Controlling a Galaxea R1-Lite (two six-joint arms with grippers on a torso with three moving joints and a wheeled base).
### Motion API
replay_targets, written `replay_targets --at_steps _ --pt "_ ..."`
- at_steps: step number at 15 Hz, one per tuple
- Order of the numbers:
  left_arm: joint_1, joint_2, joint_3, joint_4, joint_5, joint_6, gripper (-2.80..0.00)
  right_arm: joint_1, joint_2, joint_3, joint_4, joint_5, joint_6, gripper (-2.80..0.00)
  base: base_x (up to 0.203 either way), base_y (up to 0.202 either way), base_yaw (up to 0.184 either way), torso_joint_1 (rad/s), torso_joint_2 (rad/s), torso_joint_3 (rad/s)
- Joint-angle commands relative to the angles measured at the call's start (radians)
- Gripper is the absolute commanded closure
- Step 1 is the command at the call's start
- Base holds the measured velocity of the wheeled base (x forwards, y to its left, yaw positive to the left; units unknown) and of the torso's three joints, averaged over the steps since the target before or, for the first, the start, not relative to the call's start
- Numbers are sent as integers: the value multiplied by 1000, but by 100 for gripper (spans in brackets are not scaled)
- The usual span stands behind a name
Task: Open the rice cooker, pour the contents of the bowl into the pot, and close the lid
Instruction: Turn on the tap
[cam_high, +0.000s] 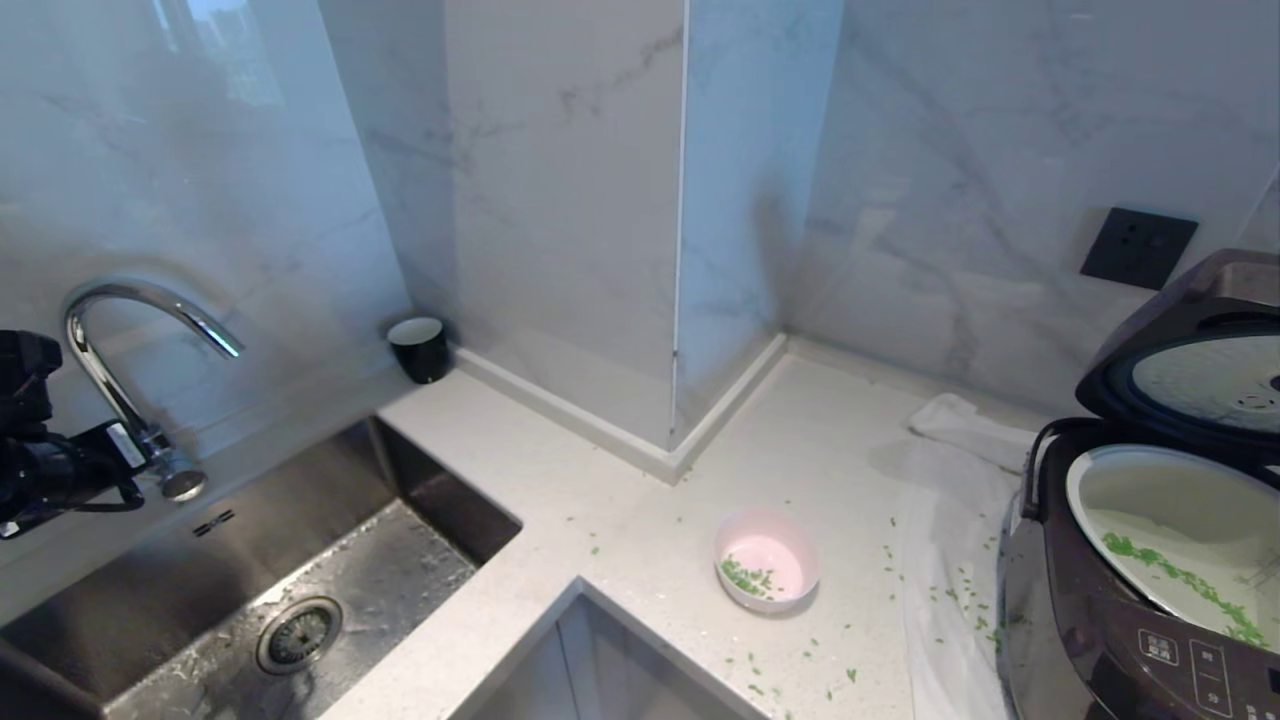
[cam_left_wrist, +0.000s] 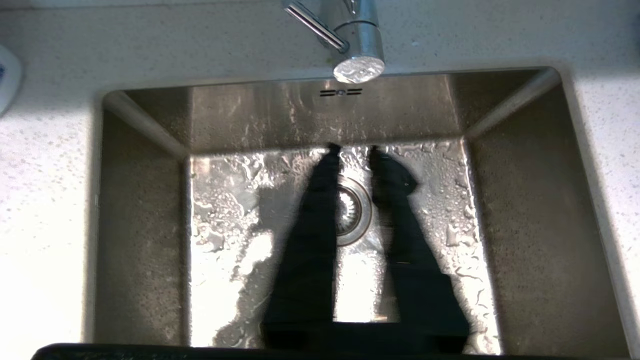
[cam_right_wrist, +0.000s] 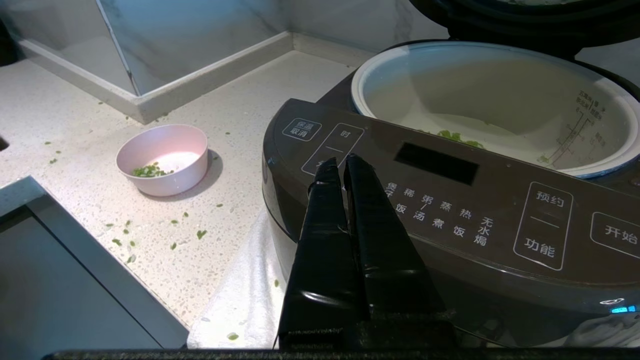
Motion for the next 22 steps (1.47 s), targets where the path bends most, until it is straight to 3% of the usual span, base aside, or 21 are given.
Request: replay_targets --at_steps 1,3,7,12,22 --pt "8 39 -34 19 3 -9 -280 0 0 0 0 0 1 0 0 0 0 0 0 0" --pt "32 63 -69 39 1 -42 -280 0 0 0 0 -1 0 0 0 0 0 0 0 0" --pt "59 162 -142 33 -1 -51 -280 0 0 0 0 0 0 0 0 0 0 0 0 0" --pt "70 320 -275 34 3 -121 -280 0 0 0 0 0 1 0 0 0 0 0 0 0" --pt "127 474 -466 55 3 -121 -280 0 0 0 0 0 1 0 0 0 0 0 0 0"
